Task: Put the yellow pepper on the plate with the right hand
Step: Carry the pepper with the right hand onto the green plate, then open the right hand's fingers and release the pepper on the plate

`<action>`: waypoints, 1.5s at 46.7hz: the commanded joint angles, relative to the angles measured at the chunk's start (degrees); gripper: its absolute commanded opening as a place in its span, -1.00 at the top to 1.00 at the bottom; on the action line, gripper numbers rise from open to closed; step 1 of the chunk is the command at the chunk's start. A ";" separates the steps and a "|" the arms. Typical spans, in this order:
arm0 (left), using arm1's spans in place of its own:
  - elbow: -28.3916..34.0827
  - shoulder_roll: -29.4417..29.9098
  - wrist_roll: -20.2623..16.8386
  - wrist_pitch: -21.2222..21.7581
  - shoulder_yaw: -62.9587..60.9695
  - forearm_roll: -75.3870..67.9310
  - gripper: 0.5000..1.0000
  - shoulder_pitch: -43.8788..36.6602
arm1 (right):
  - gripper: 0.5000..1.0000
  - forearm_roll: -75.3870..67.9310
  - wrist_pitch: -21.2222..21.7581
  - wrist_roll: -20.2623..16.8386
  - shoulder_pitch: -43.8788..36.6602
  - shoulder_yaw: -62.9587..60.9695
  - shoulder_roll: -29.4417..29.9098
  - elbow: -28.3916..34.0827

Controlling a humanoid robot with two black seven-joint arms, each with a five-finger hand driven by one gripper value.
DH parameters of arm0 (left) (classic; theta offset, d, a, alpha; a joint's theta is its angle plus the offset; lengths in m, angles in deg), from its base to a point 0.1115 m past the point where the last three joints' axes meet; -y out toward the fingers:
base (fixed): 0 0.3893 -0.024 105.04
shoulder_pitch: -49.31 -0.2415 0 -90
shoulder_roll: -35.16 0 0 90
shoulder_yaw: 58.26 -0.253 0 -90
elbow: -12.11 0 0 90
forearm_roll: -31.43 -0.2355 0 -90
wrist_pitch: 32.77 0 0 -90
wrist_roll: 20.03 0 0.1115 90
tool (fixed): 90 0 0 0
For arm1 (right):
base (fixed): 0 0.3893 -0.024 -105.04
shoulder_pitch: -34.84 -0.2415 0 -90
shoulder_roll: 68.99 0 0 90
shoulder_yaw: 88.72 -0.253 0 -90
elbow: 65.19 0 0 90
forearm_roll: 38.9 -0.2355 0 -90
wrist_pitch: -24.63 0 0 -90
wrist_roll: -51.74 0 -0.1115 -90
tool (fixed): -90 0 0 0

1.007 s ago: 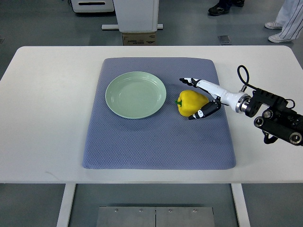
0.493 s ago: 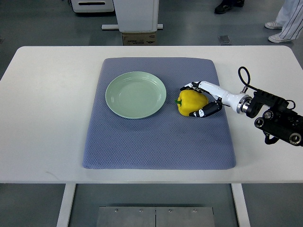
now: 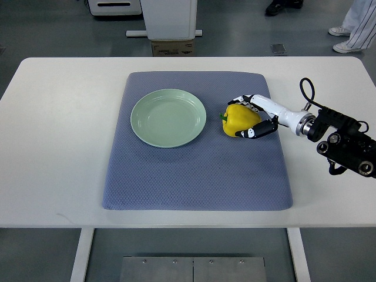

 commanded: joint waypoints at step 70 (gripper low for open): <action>-0.03 0.00 0.00 0.05 0.00 0.00 -1.00 0.00 | 1.00 -0.57 -1.29 -4.87 -6.20 3.71 20.68 -7.37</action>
